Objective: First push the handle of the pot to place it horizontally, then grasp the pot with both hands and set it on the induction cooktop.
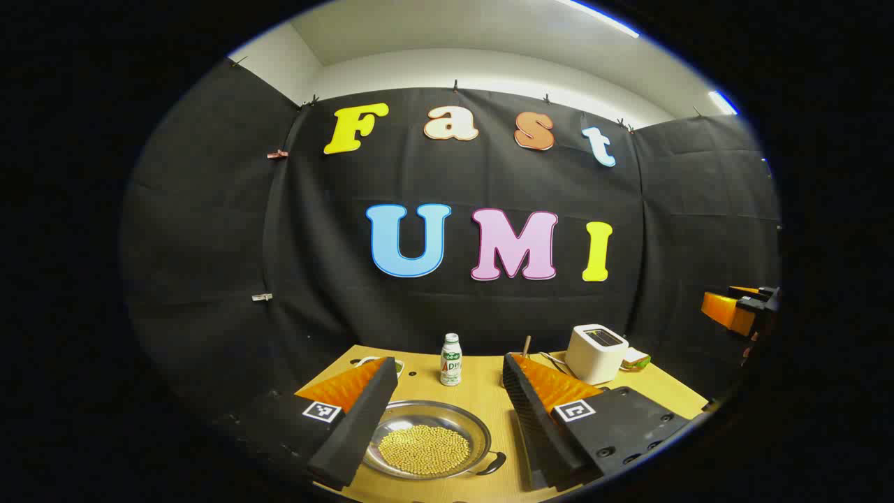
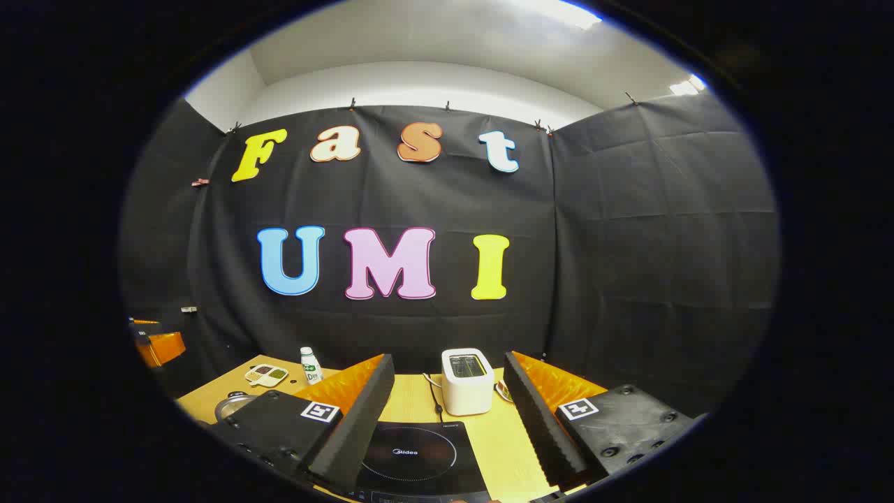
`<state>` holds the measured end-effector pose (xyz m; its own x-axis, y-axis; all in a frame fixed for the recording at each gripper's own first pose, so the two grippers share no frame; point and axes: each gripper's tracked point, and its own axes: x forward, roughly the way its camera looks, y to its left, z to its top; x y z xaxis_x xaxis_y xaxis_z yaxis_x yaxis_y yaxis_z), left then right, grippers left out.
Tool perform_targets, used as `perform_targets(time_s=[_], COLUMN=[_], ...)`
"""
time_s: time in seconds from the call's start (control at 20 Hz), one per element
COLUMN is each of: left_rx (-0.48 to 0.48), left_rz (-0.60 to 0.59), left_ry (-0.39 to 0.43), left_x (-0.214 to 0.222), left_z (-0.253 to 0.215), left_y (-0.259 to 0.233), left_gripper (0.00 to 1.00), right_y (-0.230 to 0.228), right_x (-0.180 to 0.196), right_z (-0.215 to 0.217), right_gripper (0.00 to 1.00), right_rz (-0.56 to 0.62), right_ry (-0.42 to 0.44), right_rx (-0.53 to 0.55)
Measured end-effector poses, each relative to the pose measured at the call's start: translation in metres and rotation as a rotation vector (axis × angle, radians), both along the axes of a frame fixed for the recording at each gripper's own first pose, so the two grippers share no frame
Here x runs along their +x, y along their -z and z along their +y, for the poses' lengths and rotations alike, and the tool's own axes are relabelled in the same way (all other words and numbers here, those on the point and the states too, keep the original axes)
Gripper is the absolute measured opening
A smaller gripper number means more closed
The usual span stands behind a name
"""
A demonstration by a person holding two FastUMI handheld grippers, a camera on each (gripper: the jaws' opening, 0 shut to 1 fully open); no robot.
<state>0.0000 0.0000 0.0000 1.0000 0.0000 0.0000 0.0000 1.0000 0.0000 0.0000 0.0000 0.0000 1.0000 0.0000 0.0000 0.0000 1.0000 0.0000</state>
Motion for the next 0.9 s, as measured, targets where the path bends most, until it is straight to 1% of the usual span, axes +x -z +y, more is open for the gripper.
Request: perform_targets(time_s=[0.05, 0.15, 0.3, 0.4, 0.65, 0.75, 0.9], left_rx=[-0.003, -0.019, -0.044, -0.037, -0.032, -0.019, -0.005], left_rz=[-0.008, -0.008, 0.003, 0.02, 0.043, 0.042, 0.064], left_ry=[-0.003, -0.01, -0.007, -0.025, -0.087, -0.093, -0.115], left_x=[0.001, 0.005, 0.01, 0.012, 0.01, 0.008, 0.005], left_z=[0.0, -0.001, -0.009, -0.011, -0.022, -0.031, -0.038], left_y=[0.0, 0.003, 0.005, 0.011, 0.012, 0.007, 0.011], left_gripper=[0.95, 0.95, 0.95, 0.95, 0.95, 0.95, 0.95], right_y=[0.001, 0.008, 0.022, 0.024, 0.036, 0.04, 0.052], right_x=[0.003, 0.008, 0.02, 0.028, 0.043, 0.051, 0.053], right_z=[-0.003, -0.006, -0.003, -0.009, -0.015, -0.026, -0.033], right_gripper=[0.98, 0.98, 0.98, 0.98, 0.98, 0.98, 0.98], right_rz=[0.001, 0.013, 0.061, 0.065, 0.102, 0.113, 0.152], right_ry=[0.003, 0.004, -0.027, -0.037, -0.092, -0.095, -0.119], right_rx=[-0.007, -0.008, 0.018, 0.018, 0.06, 0.05, 0.069])
